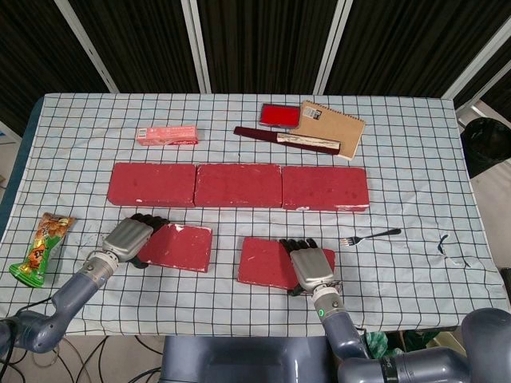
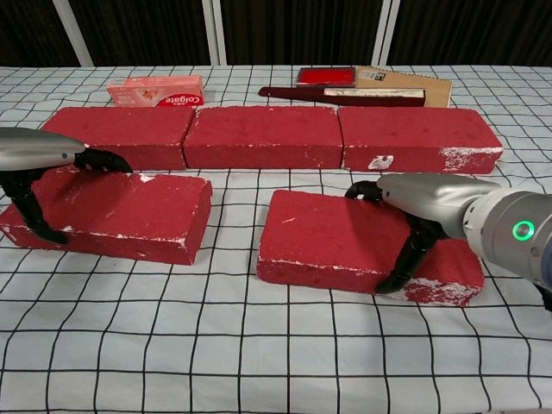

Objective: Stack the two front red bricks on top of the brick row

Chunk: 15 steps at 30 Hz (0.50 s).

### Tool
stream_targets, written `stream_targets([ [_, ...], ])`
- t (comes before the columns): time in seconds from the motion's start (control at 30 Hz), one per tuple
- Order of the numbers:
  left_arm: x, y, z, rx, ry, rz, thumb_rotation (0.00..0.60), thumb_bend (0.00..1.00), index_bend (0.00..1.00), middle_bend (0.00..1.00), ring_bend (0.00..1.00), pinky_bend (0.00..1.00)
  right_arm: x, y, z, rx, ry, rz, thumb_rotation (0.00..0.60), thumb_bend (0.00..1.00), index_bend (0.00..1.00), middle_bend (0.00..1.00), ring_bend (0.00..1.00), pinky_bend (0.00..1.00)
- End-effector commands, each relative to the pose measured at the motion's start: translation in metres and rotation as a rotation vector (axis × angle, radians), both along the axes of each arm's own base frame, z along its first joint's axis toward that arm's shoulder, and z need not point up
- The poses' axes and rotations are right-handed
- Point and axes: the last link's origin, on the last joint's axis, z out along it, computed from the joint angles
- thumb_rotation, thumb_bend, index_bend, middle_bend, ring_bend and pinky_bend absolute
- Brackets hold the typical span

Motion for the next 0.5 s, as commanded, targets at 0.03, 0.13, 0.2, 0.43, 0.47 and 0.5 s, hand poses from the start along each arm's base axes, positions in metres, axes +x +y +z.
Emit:
stream_targets([
  [0.03, 0.0009, 0.0002, -0.0002, -0.002, -0.002, -0.002, 0.600, 0.23, 0.18, 0.23, 0.14, 0.21, -0.0005, -0.0002, -0.0004, 0.000, 0.004, -0.001, 0.600, 0.15, 0.14, 0.24, 0.19, 0.09],
  [0.13, 0.0010, 0.0007, 0.0002, -0.002, 0.000, -0.005, 0.600, 0.23, 0.18, 0.23, 0.14, 0.21, -0.0004, -0.0002, -0.0009, 0.001, 0.004, -0.002, 0.600, 0.15, 0.14, 0.24, 0.19, 0.09],
  [0.2, 0.0007, 0.0007, 0.0002, -0.002, 0.002, -0.006, 0.600, 0.23, 0.18, 0.23, 0.14, 0.21, 0.0004, 0.0000, -0.0012, 0.002, 0.000, -0.003, 0.600, 0.16, 0.14, 0.24, 0.19, 0.09],
  [0.43, -0.0014, 0.0013, 0.0007, -0.012, 0.006, 0.006, 0.600, 0.23, 0.18, 0.23, 0.14, 0.21, 0.0011, 0.0004, -0.0015, 0.006, -0.004, -0.001, 0.600, 0.16, 0.15, 0.24, 0.19, 0.09],
  [0.47, -0.0014, 0.0013, 0.0008, -0.012, 0.006, 0.006, 0.600, 0.23, 0.18, 0.23, 0.14, 0.21, 0.0012, 0.0003, -0.0011, 0.005, -0.005, 0.000, 0.600, 0.16, 0.15, 0.24, 0.19, 0.09],
  [0.5, -0.0013, 0.0014, 0.0010, -0.013, 0.007, 0.005, 0.600, 0.23, 0.18, 0.23, 0.14, 0.21, 0.0015, 0.0000, -0.0004, 0.003, -0.008, 0.000, 0.600, 0.16, 0.15, 0.24, 0.20, 0.09],
])
